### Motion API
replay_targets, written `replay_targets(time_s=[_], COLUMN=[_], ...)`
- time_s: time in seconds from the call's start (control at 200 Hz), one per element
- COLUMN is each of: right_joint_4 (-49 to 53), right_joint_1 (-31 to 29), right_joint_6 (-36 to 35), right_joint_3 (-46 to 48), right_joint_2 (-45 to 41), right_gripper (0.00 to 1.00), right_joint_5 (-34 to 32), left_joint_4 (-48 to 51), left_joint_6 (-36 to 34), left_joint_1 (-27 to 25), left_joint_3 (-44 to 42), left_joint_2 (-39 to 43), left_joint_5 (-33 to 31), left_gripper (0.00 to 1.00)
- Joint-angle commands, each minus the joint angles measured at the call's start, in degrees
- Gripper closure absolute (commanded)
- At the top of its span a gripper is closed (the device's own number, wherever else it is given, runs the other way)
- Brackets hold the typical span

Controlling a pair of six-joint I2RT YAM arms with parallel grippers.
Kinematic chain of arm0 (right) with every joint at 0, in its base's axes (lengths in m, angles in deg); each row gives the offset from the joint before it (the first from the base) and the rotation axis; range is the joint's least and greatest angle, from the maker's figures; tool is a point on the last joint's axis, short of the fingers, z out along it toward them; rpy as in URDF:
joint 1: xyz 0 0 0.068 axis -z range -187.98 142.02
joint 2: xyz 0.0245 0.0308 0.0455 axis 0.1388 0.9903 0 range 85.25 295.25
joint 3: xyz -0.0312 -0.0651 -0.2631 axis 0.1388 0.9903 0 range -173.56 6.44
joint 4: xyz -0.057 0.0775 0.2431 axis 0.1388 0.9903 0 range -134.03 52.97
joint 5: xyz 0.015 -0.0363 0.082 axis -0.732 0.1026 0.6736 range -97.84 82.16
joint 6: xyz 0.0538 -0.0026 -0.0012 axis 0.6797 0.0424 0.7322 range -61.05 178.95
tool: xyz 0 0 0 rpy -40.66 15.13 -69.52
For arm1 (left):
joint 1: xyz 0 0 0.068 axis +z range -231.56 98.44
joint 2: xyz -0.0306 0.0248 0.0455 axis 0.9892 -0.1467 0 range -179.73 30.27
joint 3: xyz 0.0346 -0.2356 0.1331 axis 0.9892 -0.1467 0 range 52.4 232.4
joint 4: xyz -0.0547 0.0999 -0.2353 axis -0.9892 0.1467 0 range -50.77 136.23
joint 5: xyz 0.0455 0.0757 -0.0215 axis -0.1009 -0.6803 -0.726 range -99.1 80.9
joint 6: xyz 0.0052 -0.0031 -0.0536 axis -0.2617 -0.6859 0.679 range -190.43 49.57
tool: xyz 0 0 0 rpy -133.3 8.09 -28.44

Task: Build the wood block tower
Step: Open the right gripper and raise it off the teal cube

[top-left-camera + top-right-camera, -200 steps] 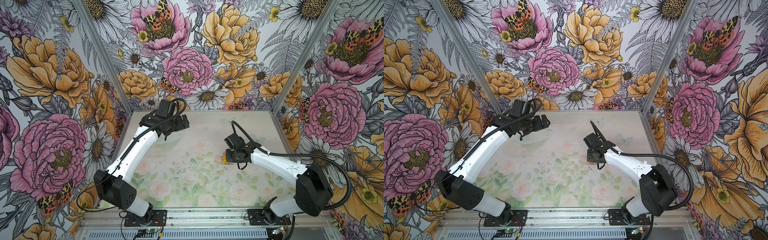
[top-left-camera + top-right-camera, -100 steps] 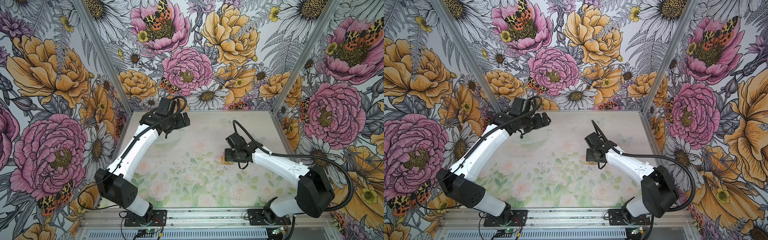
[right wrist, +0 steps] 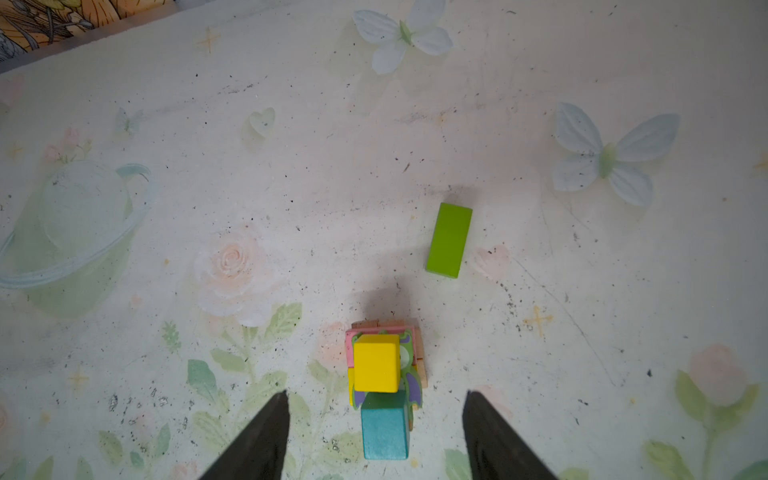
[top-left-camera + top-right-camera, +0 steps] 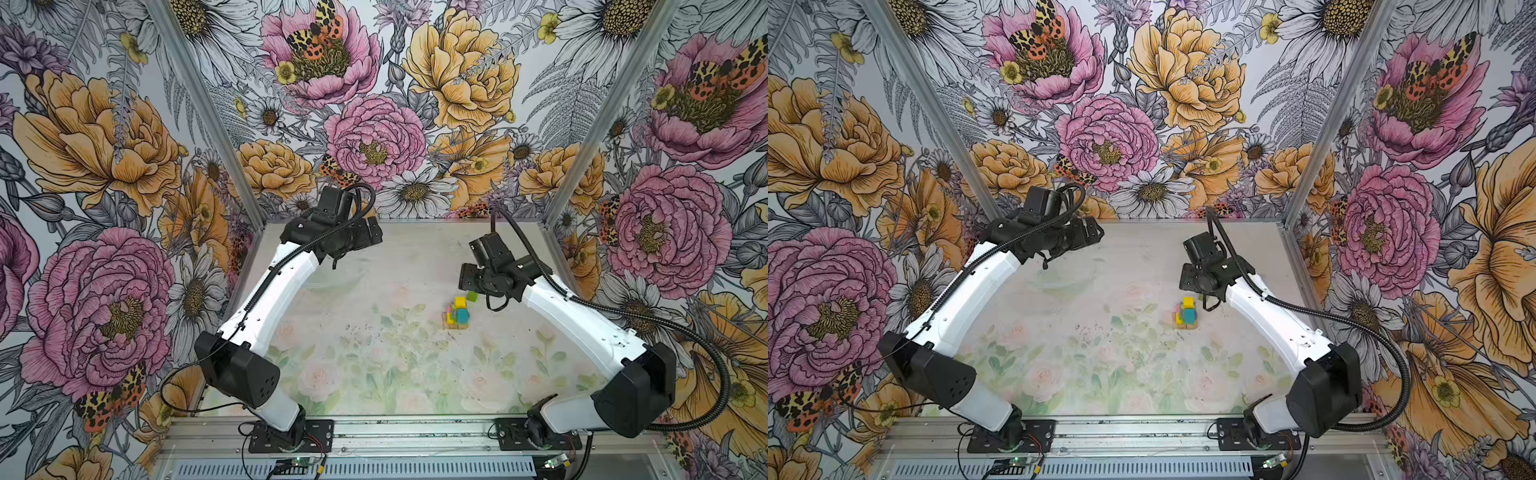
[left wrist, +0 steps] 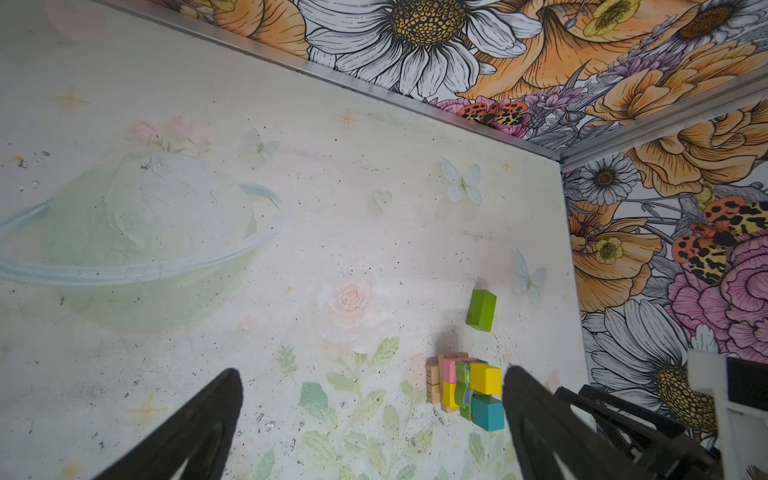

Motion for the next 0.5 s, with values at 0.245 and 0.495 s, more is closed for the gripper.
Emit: replay_targets(time_s=[0.245, 0.495], right_joint_4=[3.01, 5.01], right_joint_1=[2.94, 5.8], right_joint_6=[1.61, 2.3], right_joint_3=[1.16, -0.78], right_joint_2=[2.76, 6.12], right_gripper=[0.42, 0.39], right_joint_5=[2.38, 3.3], left_joint_4=[-0.33, -0.33], left_joint_6=[-1.67, -1.92], left_joint_1=[0.92, 0.57], left_joint_3=[3.2, 3.84], left_joint_2=[-2.81, -3.62], left_joint_5=[1.98, 2.05], left_gripper=[0.01, 0.01])
